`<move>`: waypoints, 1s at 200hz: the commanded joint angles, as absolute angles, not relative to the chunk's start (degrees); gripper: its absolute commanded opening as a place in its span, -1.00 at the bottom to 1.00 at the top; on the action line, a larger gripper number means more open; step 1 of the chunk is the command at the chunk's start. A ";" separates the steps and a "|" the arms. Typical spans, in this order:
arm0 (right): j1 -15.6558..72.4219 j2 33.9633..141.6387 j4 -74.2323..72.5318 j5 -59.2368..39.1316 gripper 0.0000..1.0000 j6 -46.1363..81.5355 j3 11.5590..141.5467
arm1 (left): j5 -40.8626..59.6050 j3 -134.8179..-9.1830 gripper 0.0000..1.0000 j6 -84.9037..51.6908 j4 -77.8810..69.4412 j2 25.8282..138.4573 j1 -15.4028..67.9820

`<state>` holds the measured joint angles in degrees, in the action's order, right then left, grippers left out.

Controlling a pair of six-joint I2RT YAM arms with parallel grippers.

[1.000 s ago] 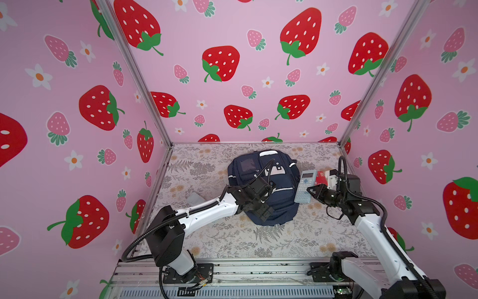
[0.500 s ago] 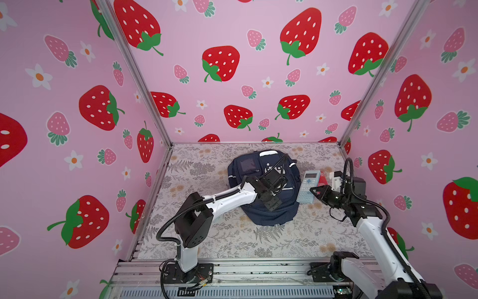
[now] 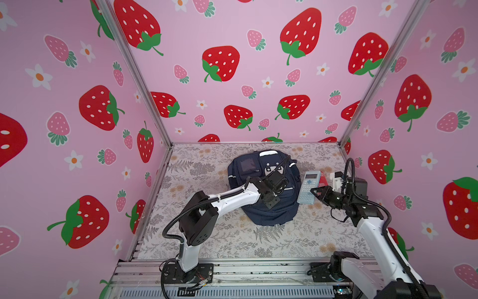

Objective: Pack the student bag

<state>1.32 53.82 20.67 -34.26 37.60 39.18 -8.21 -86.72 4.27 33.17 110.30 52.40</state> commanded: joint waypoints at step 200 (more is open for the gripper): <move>20.05 60.33 -8.50 -36.43 -1.00 55.15 32.66 | 21.61 -77.61 -1.00 -10.37 13.62 90.38 37.77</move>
<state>16.53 57.17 5.80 -37.95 48.16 33.98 17.02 -77.67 -10.74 19.27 94.26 38.79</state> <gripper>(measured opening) 0.186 0.073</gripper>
